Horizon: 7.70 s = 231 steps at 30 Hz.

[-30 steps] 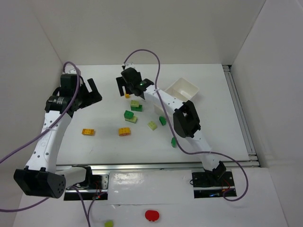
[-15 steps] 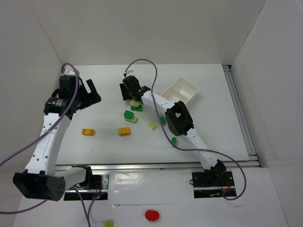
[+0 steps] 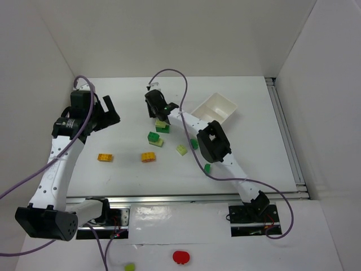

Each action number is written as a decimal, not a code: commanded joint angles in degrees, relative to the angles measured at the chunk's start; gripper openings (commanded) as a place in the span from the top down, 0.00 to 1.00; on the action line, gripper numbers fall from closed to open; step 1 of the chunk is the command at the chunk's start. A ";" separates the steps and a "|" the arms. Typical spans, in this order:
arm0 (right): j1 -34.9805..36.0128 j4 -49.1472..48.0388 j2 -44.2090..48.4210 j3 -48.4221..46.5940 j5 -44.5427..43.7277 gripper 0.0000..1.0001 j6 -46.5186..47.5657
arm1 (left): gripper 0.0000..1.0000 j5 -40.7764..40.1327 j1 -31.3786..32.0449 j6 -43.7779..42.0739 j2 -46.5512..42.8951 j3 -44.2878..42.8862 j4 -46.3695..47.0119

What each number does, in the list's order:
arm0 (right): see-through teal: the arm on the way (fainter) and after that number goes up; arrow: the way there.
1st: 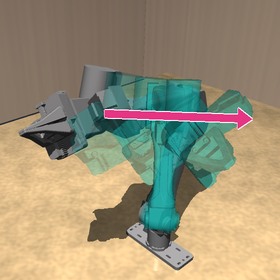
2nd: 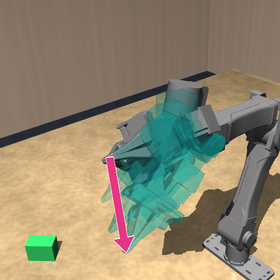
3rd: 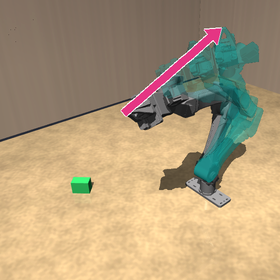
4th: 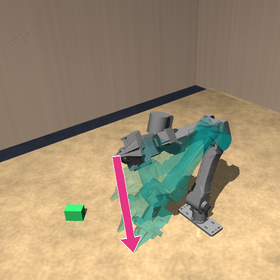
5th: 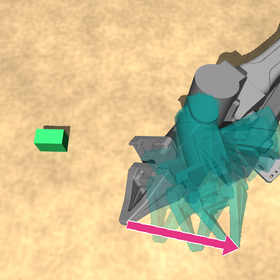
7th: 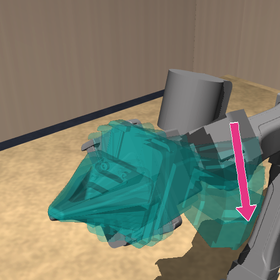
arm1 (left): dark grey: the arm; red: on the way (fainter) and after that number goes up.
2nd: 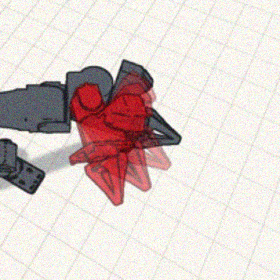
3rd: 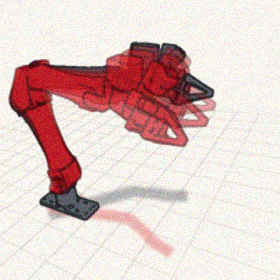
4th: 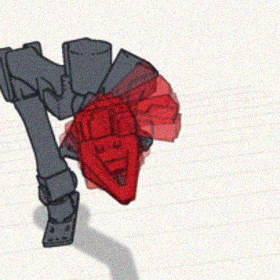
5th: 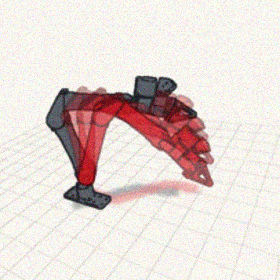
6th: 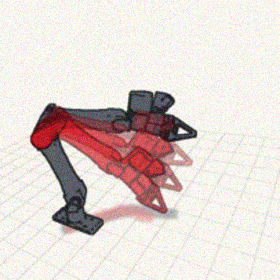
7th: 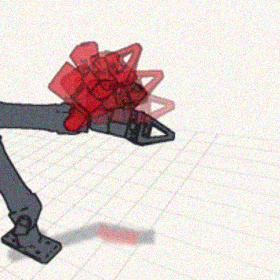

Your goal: Sort the legos into containers by color

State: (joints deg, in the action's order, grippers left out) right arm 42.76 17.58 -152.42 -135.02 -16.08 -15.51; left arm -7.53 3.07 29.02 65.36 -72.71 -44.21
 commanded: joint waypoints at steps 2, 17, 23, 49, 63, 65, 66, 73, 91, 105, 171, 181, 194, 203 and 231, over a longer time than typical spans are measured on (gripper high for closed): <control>-0.92 -3.69 18.42 6.77 -1.33 0.84 -0.75 | 0.01 1.89 -0.35 -4.04 0.28 0.37 0.61; -23.94 -4.14 54.94 56.35 0.07 0.84 -9.28 | 0.03 4.19 0.71 -1.42 6.53 3.80 2.36; -25.88 -4.14 53.81 57.59 0.69 0.83 -7.96 | 0.03 4.72 1.24 -0.89 8.28 2.75 2.90; -15.54 -7.83 54.77 53.89 5.07 0.39 0.28 | 0.05 -2.31 1.15 1.92 8.65 0.97 -0.97; 14.71 -3.01 45.20 55.85 13.89 0.13 13.92 | 0.05 -6.44 -3.86 3.77 4.07 0.03 -2.11; 16.03 -2.38 42.48 55.22 12.57 0.11 15.76 | 0.05 -5.75 -4.38 3.77 4.07 0.02 -2.11; 16.04 -2.38 41.86 54.43 12.56 0.11 16.29 | 0.05 -5.74 -4.39 3.77 4.07 0.54 -2.11; 17.18 -4.13 37.20 51.88 10.01 0.13 18.41 | 0.05 -4.42 -4.39 4.30 4.07 1.69 -2.11; 16.12 -3.43 29.44 40.98 9.40 0.66 21.48 | 0.05 -4.42 -4.39 4.30 4.07 2.22 -1.59; -5.03 -6.79 58.20 58.03 -3.95 0.74 1.11 | 0.05 -3.11 -4.39 4.91 5.73 2.83 -0.53; 23.33 -24.62 8.29 20.52 18.46 0.09 19.02 | 0.03 3.75 -8.96 6.84 8.82 -24.24 -9.93; 23.33 -23.30 -2.80 5.12 17.40 0.32 16.13 | 0.03 5.77 -8.96 6.84 7.15 -21.34 -9.93; 22.98 -18.73 16.25 18.80 13.78 0.84 13.67 | 0.03 3.49 -8.96 6.14 7.75 -21.59 -9.41; 9.20 -23.13 50.33 50.45 13.19 0.84 3.40 | 0.03 2.69 -8.96 6.14 8.29 -22.13 -9.41; -29.40 -8.88 43.44 51.09 -3.52 0.61 -6.38 | 0.03 15.18 -7.90 1.48 13.65 -12.55 -6.16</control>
State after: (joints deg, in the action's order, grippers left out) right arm 14.70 10.35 -108.75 -80.75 -16.95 -21.21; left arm 6.35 -5.06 31.57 79.59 -85.71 -51.59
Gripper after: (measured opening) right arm 0.441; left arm 0.970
